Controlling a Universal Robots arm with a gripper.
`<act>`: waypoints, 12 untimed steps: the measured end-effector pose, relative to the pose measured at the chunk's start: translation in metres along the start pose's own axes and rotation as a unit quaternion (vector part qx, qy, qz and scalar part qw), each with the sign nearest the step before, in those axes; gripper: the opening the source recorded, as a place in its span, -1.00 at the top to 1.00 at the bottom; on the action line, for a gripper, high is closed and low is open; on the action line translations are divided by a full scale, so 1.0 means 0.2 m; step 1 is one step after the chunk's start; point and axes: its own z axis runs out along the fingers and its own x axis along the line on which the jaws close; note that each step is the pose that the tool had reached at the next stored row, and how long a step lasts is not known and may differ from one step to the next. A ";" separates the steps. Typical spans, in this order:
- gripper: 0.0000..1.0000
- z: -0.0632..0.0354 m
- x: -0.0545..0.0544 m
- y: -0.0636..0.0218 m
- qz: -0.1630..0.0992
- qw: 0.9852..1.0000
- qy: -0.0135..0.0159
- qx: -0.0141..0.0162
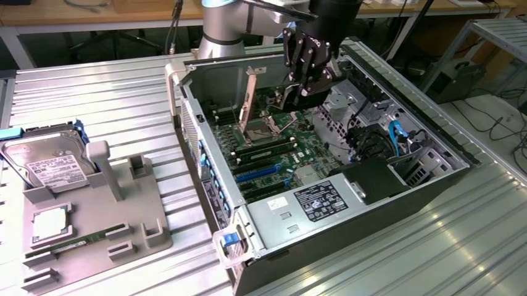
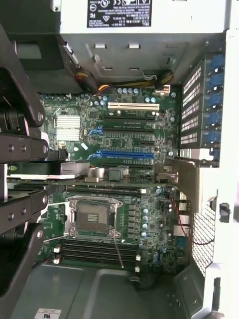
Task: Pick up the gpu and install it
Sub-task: 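Insert the gpu into the slot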
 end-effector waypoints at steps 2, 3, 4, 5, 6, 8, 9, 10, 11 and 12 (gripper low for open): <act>0.46 0.004 0.00 0.000 0.002 1.000 0.000 0.004; 0.46 0.006 -0.01 0.002 0.003 1.000 0.000 0.005; 0.46 0.007 -0.01 0.002 0.003 1.000 0.001 0.007; 0.46 0.009 -0.02 0.003 0.003 1.000 0.001 0.010; 0.46 0.011 -0.02 0.004 0.004 1.000 0.001 0.012; 0.46 0.026 -0.03 0.008 0.008 1.000 0.001 0.013; 0.46 0.036 -0.03 0.008 0.015 1.000 0.001 0.013; 0.46 0.048 -0.03 0.008 0.024 1.000 0.001 0.014; 0.46 0.059 -0.03 0.011 0.028 1.000 0.001 0.014; 0.46 0.068 -0.03 0.015 0.029 0.999 0.001 0.014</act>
